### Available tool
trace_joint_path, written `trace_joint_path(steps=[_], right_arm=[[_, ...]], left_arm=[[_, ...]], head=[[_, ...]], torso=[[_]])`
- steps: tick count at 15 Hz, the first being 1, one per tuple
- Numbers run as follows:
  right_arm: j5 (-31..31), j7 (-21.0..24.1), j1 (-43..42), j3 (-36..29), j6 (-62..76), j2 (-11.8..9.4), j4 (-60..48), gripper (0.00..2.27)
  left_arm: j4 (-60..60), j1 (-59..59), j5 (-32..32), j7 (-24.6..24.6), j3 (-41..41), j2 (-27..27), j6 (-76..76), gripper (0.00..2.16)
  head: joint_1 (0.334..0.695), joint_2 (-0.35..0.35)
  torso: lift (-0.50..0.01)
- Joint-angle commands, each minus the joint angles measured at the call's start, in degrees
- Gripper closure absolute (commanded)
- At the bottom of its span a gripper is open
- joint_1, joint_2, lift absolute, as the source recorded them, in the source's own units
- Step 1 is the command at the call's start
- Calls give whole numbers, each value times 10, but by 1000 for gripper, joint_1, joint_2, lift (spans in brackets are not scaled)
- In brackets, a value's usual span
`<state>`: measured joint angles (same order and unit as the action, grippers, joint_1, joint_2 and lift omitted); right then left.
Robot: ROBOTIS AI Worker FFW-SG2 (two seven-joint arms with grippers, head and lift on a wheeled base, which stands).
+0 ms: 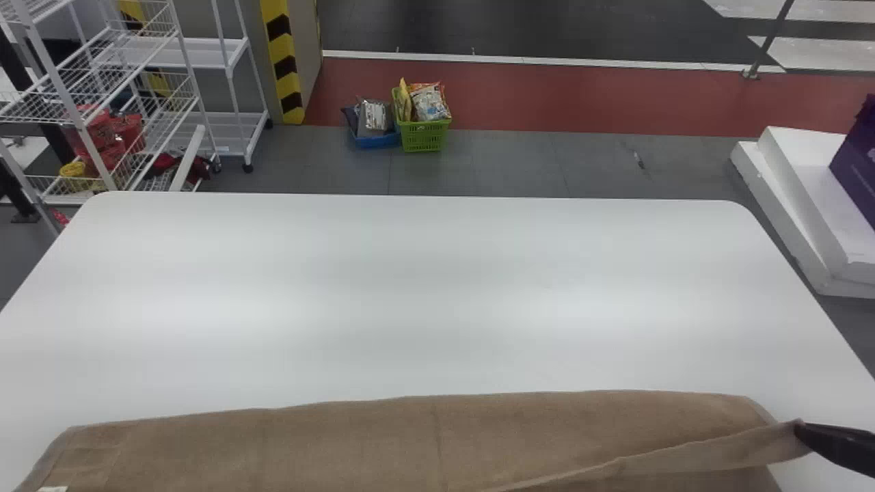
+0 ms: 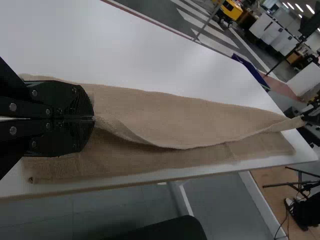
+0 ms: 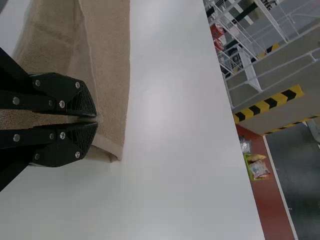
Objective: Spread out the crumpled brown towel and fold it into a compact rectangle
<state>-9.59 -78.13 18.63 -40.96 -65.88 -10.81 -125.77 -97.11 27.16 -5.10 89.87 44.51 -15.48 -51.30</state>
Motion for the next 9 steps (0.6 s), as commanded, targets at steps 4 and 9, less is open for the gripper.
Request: trace_joint_path(steps=[4, 9], right_arm=[[-3, -2, 4, -5, 12, 1, 3, 1021], [-15, -2, 28, 15, 62, 5, 4, 1021]], left_arm=[[0, 4, 0, 0, 3, 0, -4, 1723], [2, 8, -2, 0, -4, 2, -15, 1723]], head=[[695, -54], [695, -53]], torso=[[-127], [-127]])
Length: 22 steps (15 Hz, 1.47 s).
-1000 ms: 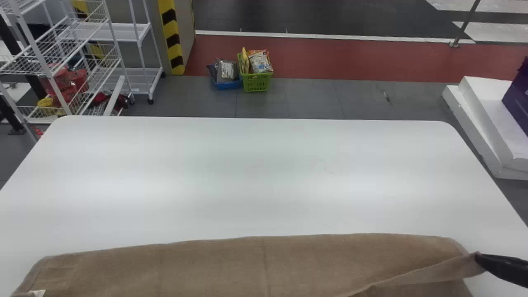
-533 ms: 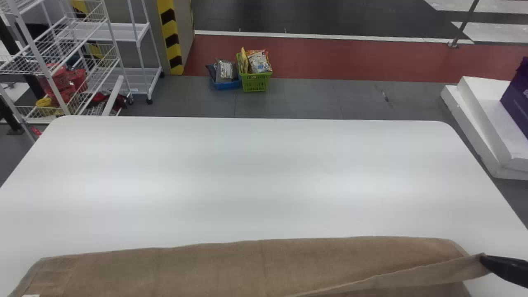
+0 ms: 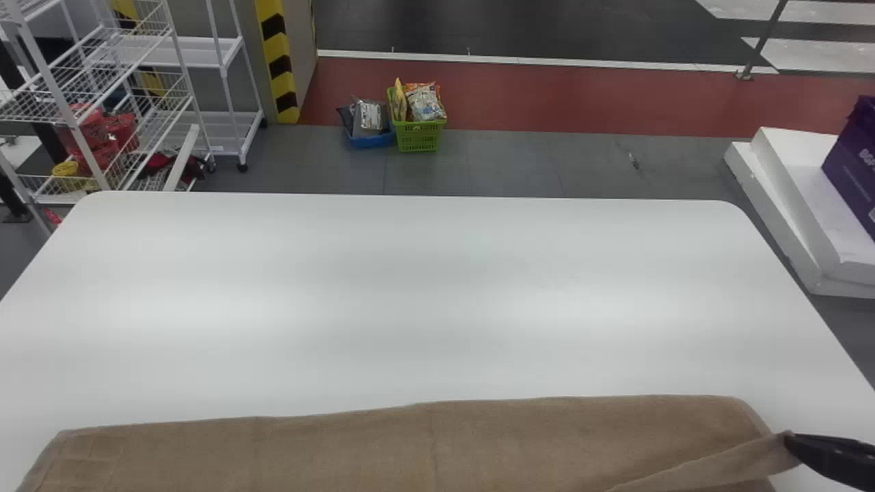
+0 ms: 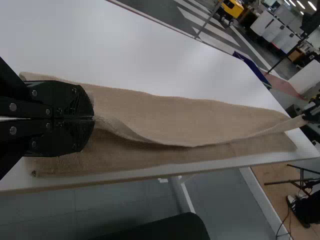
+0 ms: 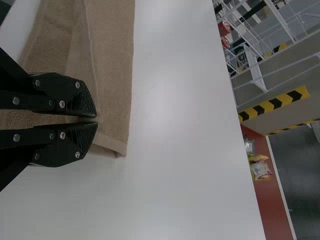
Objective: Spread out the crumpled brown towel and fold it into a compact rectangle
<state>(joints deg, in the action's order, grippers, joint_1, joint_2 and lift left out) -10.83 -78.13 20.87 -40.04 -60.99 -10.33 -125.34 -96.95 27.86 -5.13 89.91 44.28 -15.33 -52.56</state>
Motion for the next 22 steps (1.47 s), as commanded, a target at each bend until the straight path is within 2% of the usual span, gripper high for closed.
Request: trace_joint_path(steps=[1, 22], right_arm=[[-6, -2, 7, 10, 14, 1, 0, 1021], [4, -2, -2, -5, 4, 6, -7, 1021]], left_arm=[[2, 1, -2, 0, -5, 0, -2, 1723], [19, -19, -7, -32, -10, 0, -16, 1723]], head=[[695, -53], [695, -54]], torso=[[-127], [-127]])
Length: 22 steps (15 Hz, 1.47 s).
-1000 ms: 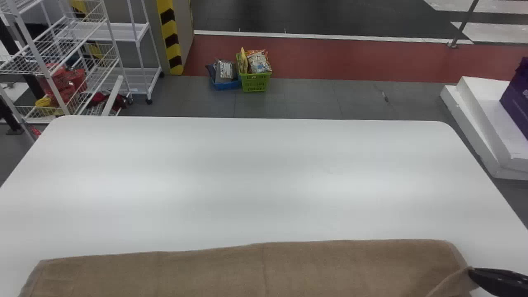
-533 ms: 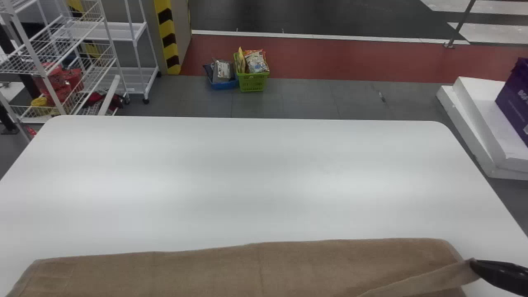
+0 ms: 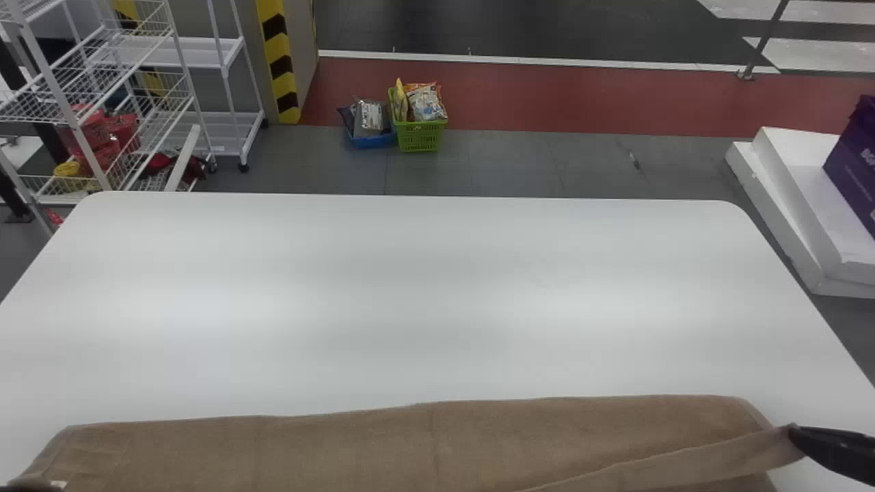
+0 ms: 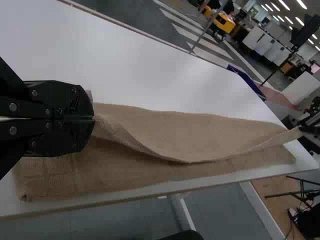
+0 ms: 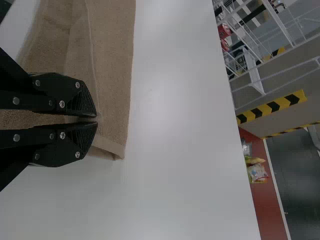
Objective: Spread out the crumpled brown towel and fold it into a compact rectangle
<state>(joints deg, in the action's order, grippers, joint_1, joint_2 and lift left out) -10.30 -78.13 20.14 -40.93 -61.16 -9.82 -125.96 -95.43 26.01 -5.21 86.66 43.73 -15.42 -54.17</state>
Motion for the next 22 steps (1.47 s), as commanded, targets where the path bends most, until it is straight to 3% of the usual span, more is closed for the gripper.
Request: trace_joint_path(steps=[1, 13, 17, 22], right_arm=[[-4, -2, 8, 8, 14, 3, 1, 1021], [-9, -2, 15, 17, 35, 9, 9, 1021], [-8, -2, 15, 18, 37, 9, 8, 1021], [14, -2, -10, -10, -14, 9, -2, 1021]], left_arm=[[9, 0, -9, 3, -8, 0, 0, 1723], [28, 0, -31, 1, -14, -2, -21, 1723], [37, 0, -48, -25, -15, -8, -40, 1723], [12, -7, -22, -47, -9, -6, -56, 1723]], head=[[695, -55], [695, -43], [695, -39], [695, -53]], torso=[[-127], [-127], [-127], [-127]])
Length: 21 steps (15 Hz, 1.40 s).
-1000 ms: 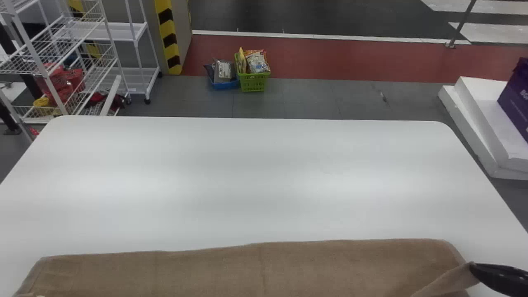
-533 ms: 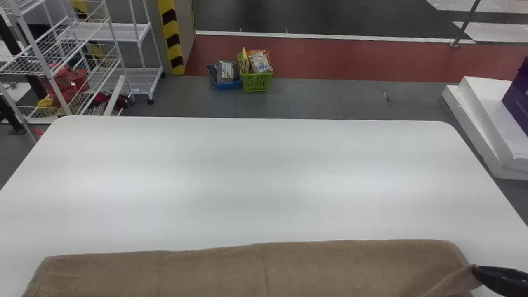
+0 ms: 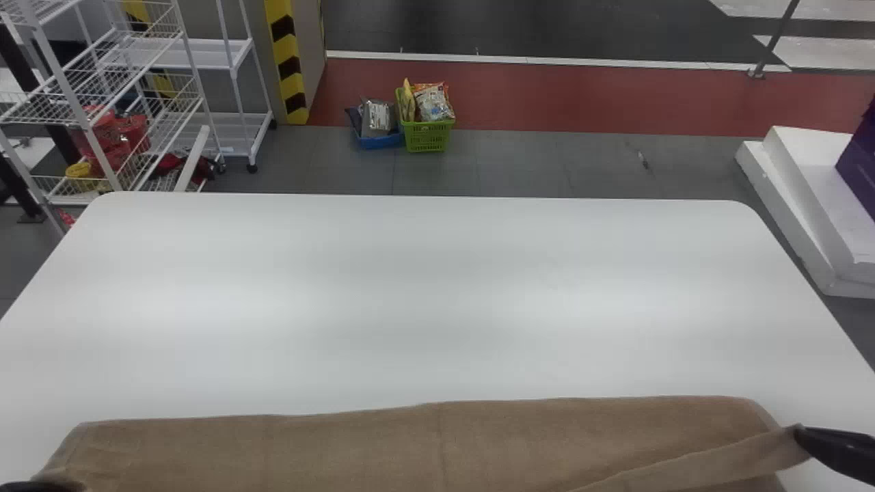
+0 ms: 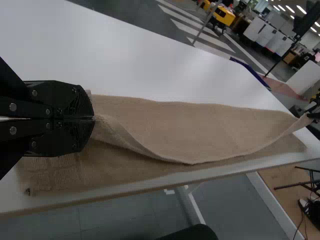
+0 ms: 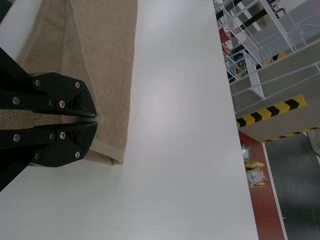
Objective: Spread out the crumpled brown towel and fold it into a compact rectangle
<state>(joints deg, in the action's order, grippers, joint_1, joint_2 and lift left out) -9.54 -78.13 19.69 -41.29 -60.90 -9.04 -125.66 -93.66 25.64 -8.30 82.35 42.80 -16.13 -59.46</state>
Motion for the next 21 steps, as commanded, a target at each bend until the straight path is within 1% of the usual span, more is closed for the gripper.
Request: trace_joint_path(steps=[1, 3, 5, 7, 8, 10, 12, 14, 16, 18, 20, 21], right_arm=[[8, -2, -7, -10, -22, 2, -6, 1021], [10, -2, -8, -13, -20, 4, -13, 1021], [10, -2, -4, -12, -11, 11, -11, 1021], [9, -2, 1, -7, -6, 11, -11, 1021], [9, -2, 2, -6, -2, 11, -10, 1021], [9, -2, 3, -5, 1, 12, -9, 1021], [9, -2, 4, -5, 1, 13, -9, 1021], [9, -2, 5, -5, 1, 13, -9, 1021], [9, -2, 6, -5, 3, 14, -9, 1021], [8, -2, 6, -3, 5, 16, -9, 1021], [8, -2, 6, -3, 5, 16, -9, 1021], [9, -2, 6, -3, 5, 17, -9, 1021]], left_arm=[[-6, -6, 14, -18, 0, 2, -5, 1723], [19, -16, 14, -38, -4, 1, -14, 1723], [50, -23, 8, -45, -9, -2, -39, 1723], [63, -23, 0, -46, -14, -8, -44, 1723], [70, -23, -14, -60, -16, -8, -58, 1723], [81, -23, -19, -63, -18, -9, -72, 1723], [81, -21, -44, -72, -18, -7, -104, 1723], [81, -17, -51, -74, -17, -9, -116, 1723], [79, -13, -77, -92, -17, -8, -134, 1723], [76, -9, -124, -124, -16, -8, -149, 1723], [76, -9, -144, -138, -17, -8, -155, 1723], [76, -8, -164, -151, -17, -7, -155, 1723]], head=[[695, -58], [695, -65], [695, -65], [695, -60], [695, -56], [695, -50], [695, -52], [695, -62], [695, -67], [695, -72], [695, -79], [695, -81]], torso=[[-127], [-127], [-127], [-127], [-127], [-127], [-127], [-127], [-127], [-127], [-127], [-127]])
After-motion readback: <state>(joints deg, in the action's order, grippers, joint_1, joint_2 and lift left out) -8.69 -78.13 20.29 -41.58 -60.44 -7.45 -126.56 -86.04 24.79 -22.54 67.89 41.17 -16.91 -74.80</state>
